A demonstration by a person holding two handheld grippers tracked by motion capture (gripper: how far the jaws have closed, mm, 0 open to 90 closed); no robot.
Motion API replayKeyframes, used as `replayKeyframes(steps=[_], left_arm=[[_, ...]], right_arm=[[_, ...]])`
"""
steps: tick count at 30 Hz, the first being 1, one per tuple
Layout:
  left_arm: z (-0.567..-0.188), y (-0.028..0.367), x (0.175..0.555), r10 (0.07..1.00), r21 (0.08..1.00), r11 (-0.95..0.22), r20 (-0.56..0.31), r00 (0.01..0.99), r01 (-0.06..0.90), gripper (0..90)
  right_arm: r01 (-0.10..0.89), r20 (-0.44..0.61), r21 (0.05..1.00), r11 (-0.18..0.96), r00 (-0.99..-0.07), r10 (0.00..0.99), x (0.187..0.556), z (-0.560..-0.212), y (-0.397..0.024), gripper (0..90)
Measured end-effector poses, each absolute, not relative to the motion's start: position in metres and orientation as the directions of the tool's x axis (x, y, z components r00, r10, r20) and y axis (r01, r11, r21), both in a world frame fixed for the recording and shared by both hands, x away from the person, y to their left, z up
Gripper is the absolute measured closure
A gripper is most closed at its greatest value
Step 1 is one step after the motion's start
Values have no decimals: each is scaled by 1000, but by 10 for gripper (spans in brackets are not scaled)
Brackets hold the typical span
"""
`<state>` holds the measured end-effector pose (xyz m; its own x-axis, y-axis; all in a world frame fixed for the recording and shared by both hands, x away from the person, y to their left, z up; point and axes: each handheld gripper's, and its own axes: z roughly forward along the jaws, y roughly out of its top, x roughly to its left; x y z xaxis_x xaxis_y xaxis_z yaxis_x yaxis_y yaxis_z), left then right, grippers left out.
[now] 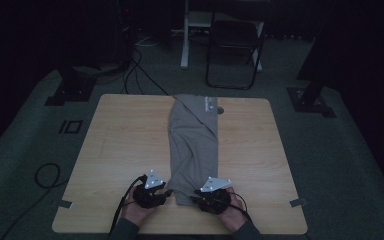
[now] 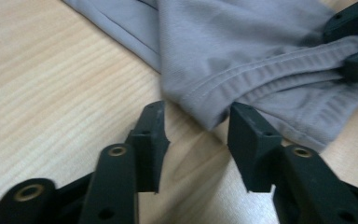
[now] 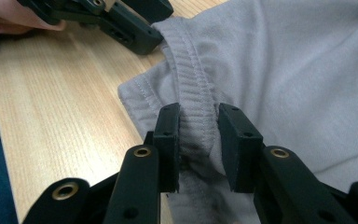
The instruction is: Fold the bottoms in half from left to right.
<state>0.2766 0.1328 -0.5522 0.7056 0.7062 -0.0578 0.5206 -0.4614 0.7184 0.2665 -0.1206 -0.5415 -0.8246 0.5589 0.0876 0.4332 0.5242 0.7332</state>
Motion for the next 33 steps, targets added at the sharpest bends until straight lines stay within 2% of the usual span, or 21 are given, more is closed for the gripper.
replayKeyframes(steps=[6, 13, 16, 24, 33], left_arm=[[-554, 122, 282, 675, 732, -499, -9, 738, 465, 533], [-549, 119, 278, 668, 746, -501, 11, 744, 439, 823], [-547, 117, 276, 663, 745, -504, 10, 749, 437, 868], [-538, 114, 269, 645, 753, -509, 12, 764, 417, 894], [-508, 107, 242, 580, 784, -525, 44, 814, 332, 894]], right_arm=[[449, 101, 726, 520, -818, 566, 270, -544, -126, 704], [445, 103, 729, 520, -823, 559, 270, -542, -129, 704], [431, 96, 737, 521, -829, 551, 269, -539, -131, 705], [413, 81, 743, 526, -836, 543, 266, -535, -138, 713], [357, 52, 771, 527, -860, 507, 250, -520, -157, 714]])
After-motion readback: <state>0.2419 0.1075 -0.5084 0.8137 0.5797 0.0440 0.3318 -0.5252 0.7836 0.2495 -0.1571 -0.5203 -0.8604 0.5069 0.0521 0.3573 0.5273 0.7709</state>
